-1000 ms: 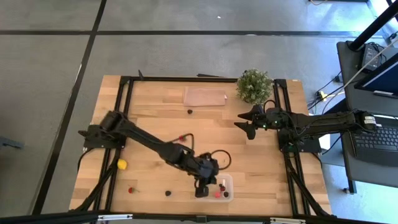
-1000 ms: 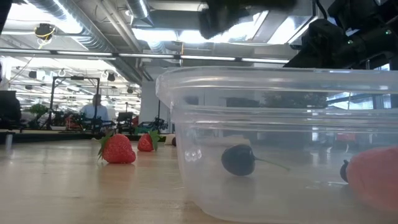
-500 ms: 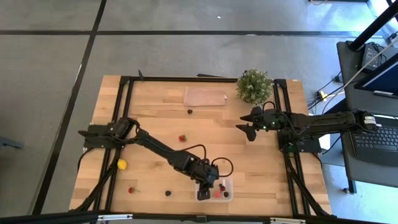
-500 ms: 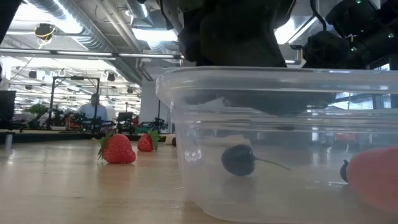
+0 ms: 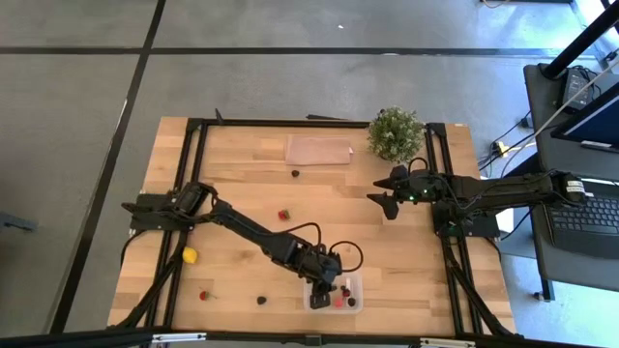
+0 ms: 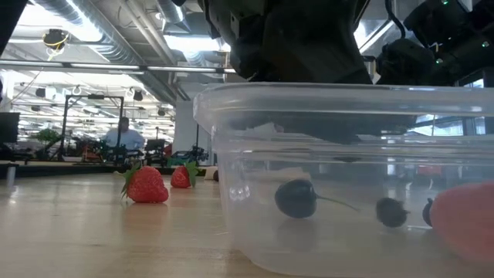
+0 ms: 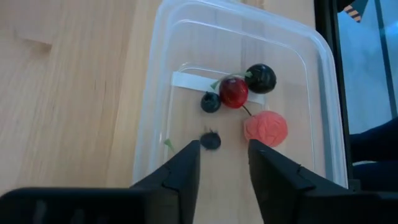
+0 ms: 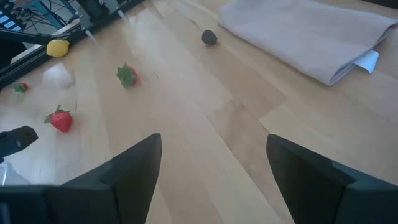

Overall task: Pick and placing Produce into tupperware
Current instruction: Put the top blackberry into the transparent container

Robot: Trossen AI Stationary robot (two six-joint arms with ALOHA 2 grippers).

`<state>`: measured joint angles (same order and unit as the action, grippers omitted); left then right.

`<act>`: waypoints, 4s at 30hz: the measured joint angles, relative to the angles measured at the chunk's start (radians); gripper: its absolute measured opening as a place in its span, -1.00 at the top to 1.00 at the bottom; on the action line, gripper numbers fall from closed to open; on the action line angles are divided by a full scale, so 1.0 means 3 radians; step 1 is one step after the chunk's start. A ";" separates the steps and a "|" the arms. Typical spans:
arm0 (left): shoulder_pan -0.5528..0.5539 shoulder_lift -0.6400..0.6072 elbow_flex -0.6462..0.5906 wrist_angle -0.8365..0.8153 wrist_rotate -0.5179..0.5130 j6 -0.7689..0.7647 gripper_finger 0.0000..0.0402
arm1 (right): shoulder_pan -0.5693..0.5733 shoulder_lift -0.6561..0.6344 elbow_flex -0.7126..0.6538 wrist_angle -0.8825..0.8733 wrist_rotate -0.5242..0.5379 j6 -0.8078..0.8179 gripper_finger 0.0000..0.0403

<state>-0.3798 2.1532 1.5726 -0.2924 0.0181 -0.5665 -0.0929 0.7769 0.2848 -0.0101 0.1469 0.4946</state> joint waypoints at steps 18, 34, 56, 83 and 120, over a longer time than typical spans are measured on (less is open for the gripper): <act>0.0459 -0.0785 0.0004 -0.0723 0.0361 0.0535 -0.41 | -0.0001 0.0000 0.0000 0.0005 -0.0001 0.0086 -0.45; 0.1719 -0.1314 0.0004 -0.2017 -0.0322 0.1305 -0.35 | -0.0004 -0.0001 -0.0001 0.0192 0.0002 0.0268 -0.45; 0.2472 -0.0252 0.0001 -0.2300 -0.0522 0.1924 -0.20 | -0.0010 -0.0001 -0.0001 0.0137 0.0068 0.0247 -0.45; 0.2467 -0.0038 0.0003 -0.2015 -0.0514 0.2014 -0.16 | -0.0009 -0.0001 -0.0001 0.0128 0.0068 0.0237 -0.45; 0.2419 -0.0062 0.0000 -0.2089 -0.0526 0.1805 0.58 | -0.0009 -0.0001 -0.0001 0.0126 0.0067 0.0242 -0.45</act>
<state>0.3458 2.1347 1.5725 -0.9192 -0.1397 -0.0251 -0.0957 0.7765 0.2844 0.0277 0.1669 0.5671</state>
